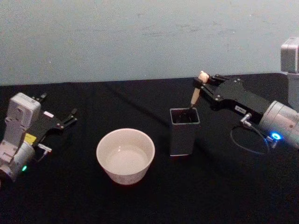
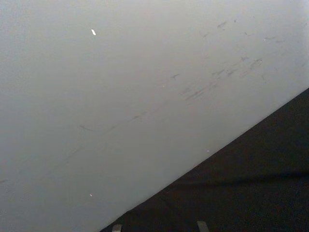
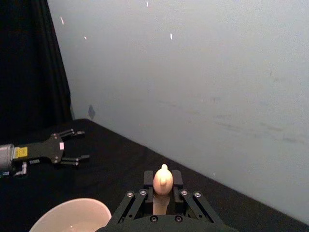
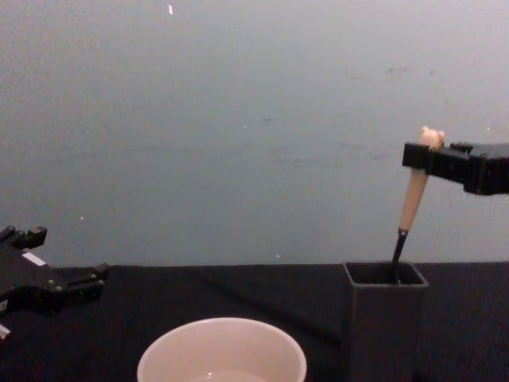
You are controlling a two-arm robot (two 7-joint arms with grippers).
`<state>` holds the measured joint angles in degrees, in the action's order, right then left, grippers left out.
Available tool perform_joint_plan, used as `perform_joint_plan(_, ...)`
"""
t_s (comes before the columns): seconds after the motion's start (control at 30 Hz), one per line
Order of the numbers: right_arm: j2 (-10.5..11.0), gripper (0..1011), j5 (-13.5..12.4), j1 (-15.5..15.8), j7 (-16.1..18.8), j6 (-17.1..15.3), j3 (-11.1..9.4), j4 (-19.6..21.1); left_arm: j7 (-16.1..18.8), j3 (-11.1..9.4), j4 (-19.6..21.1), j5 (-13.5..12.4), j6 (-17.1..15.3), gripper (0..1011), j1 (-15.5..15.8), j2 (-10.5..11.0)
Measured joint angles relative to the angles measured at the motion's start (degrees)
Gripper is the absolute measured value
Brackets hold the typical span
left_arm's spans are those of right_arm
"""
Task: Pick up the stirring spoon with one hand, stir inside the cup, then place it back in its original position.
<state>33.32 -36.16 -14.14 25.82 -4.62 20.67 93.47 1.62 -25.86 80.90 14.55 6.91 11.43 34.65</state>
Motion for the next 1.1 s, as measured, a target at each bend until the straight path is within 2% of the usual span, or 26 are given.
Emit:
perform_joint_plan(0.17, -0.7, 221, 0.1, -0.4, 0.1, -0.9, 0.5, -1.4, 0.0, 0.0, 0.0, 0.0, 0.0, 1001, 0.0, 0.0)
perform_joint_plan(0.53, -2.6, 221, -2.0, -1.6, 0.3, -3.8, 1.3, -5.2, 0.0, 0.0, 0.0, 0.0, 0.0, 1001, 0.0, 0.0)
perform_joint_plan(1.1, -2.7, 221, -2.3, -2.6, 0.3, -5.1, 3.0, -7.6, 0.0, 0.0, 0.0, 0.0, 0.0, 1001, 0.0, 0.0)
